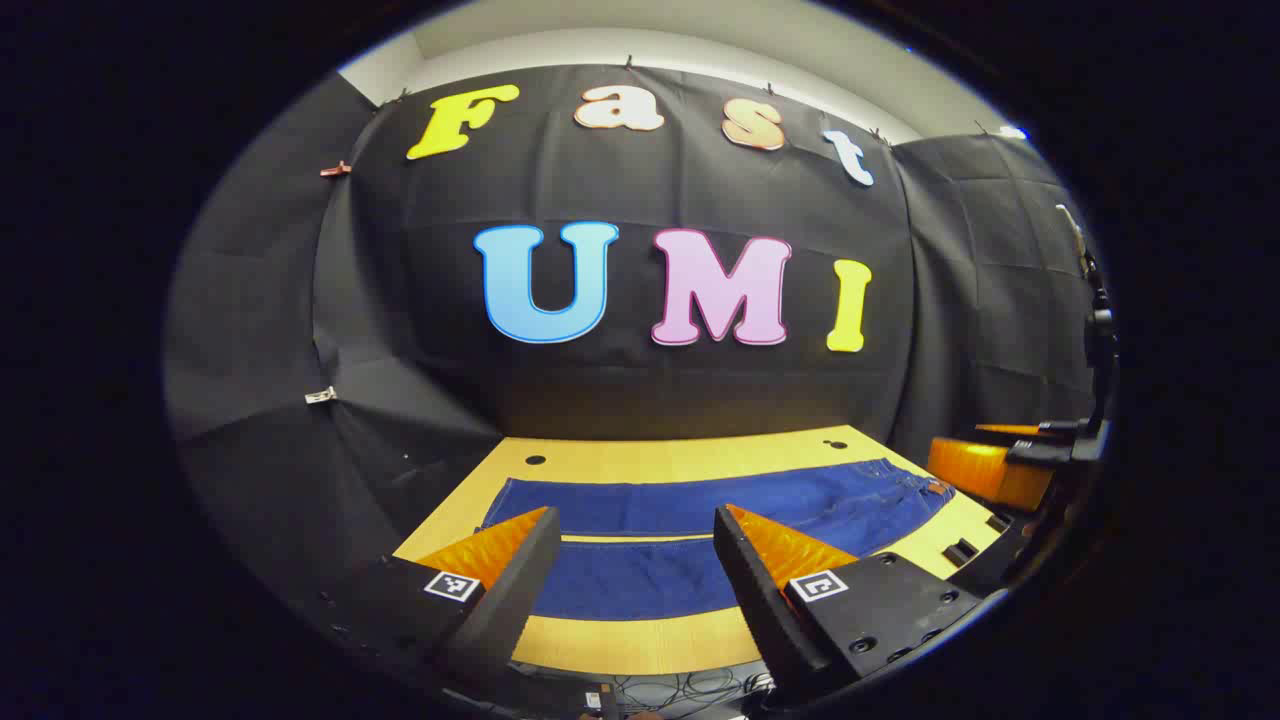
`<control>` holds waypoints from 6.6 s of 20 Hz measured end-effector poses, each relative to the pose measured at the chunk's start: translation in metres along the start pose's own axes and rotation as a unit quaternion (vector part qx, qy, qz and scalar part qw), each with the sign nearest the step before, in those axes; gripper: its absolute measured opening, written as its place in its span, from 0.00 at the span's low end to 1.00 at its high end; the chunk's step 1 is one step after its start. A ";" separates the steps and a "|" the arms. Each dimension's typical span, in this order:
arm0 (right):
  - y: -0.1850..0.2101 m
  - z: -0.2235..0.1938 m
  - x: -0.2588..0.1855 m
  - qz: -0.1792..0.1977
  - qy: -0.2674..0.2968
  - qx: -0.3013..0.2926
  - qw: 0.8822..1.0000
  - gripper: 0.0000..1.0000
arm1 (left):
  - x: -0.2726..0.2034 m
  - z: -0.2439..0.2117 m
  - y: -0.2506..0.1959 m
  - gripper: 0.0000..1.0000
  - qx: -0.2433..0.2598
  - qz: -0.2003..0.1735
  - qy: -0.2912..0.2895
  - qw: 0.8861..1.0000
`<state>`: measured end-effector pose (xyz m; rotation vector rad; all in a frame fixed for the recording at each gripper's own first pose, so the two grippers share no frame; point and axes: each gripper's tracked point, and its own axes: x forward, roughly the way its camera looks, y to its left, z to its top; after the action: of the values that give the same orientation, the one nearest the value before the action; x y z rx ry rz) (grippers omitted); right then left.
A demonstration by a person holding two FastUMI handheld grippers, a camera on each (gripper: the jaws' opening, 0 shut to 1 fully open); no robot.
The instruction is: Grasp the waist and the cuffs of the jeans and fold them to make the two legs overlap; first hold the waist and fold one-third of the jeans toward the cuffs, then hold the cuffs and fold the remaining one-third in the same direction to finish folding.
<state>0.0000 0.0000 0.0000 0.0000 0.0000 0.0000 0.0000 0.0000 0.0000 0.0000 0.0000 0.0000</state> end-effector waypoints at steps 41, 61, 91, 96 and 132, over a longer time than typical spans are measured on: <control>-0.129 0.040 0.021 -0.134 -0.032 -0.079 0.987 0.96 | 0.101 -0.216 0.239 0.98 0.390 -0.067 0.261 0.881; -0.246 -0.007 0.031 -0.210 0.053 -0.165 0.962 0.96 | 0.185 -0.284 0.261 0.28 0.554 -0.210 0.376 0.713; -0.450 -0.242 0.163 0.120 0.256 -0.701 0.654 0.91 | 0.191 -0.284 0.253 0.06 0.514 -0.115 0.469 0.709; -0.451 -0.256 0.169 0.133 0.291 -0.674 0.666 0.63 | 0.192 -0.284 0.252 0.06 0.510 -0.107 0.472 0.712; -0.391 0.030 0.271 -0.179 0.309 0.088 0.930 0.08 | 0.368 -0.131 0.214 0.06 -0.008 -0.018 0.495 0.869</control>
<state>0.2710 -0.3910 0.0300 0.1801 0.6323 -0.3663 0.3678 0.2138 -0.1305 -0.0169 1.0357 -0.0367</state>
